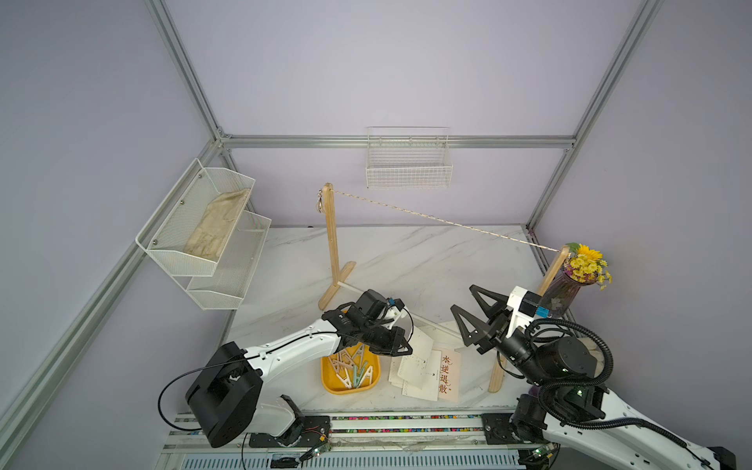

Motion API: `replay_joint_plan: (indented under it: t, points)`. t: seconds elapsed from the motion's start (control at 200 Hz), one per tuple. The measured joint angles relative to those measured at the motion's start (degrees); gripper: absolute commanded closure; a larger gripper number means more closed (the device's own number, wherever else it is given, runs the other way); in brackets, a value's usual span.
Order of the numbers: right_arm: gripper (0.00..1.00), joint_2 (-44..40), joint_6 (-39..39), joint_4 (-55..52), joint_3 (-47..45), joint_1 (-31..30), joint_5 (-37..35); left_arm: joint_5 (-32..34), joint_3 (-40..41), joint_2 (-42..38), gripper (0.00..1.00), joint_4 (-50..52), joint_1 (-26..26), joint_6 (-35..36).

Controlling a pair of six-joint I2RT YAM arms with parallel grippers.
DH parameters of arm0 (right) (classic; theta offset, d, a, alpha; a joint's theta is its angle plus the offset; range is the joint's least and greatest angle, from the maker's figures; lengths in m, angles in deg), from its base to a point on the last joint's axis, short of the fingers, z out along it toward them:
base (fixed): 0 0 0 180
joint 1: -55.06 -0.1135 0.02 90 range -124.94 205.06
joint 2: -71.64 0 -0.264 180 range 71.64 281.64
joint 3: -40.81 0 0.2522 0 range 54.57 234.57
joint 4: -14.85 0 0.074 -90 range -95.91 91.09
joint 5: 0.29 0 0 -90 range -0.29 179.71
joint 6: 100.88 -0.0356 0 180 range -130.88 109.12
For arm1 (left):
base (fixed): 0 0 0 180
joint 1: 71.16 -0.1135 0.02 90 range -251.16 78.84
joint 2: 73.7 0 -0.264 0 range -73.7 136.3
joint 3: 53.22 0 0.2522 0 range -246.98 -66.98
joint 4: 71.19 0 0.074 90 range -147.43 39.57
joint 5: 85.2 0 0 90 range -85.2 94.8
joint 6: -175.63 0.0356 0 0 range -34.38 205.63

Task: Remove the postcards from the strings
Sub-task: Place the postcard on the postcard.

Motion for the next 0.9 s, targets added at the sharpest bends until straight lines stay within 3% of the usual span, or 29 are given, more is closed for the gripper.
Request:
replay_joint_plan:
  t: [0.13, 0.34, 0.57, 0.595, 0.615, 0.63, 0.745, 0.895]
  points:
    - [0.20, 1.1, -0.5, 0.0, -0.8, 0.0, 0.0, 3.4, 0.0, 0.1, 0.97, -0.1, 0.1, 0.1]
    - [0.18, 1.5, -1.6, -0.4, -1.5, 0.0, -0.5, 6.1, 0.0, 3.1, 0.71, 0.6, 0.1, 2.0]
    - [0.09, 4.7, -3.0, -1.6, -1.5, 0.0, -5.7, 10.6, 0.0, 0.1, 0.32, 4.3, 0.1, 7.7]
    - [0.08, 5.8, -3.1, -1.6, -1.5, 0.0, -7.3, 11.6, -0.2, -1.5, 0.24, 4.6, 0.1, 8.7]
    - [0.08, 6.6, -3.1, -1.7, -1.4, 0.0, -8.5, 12.6, -0.2, -3.0, 0.06, 4.9, 0.1, 9.7]
    - [0.07, 7.6, -3.1, -1.7, -1.4, 0.0, -9.9, 13.6, -0.3, -4.6, 0.01, 4.9, 0.1, 11.3]
    - [0.03, 16.7, -2.1, -3.1, -0.7, 0.0, -18.5, 23.5, -1.1, -17.3, 0.00, 3.4, 0.2, 18.5]
    - [0.03, 29.3, 3.4, -3.8, 0.5, 0.1, -25.9, 45.9, 0.3, -35.3, 0.00, -6.2, 0.0, 31.4]
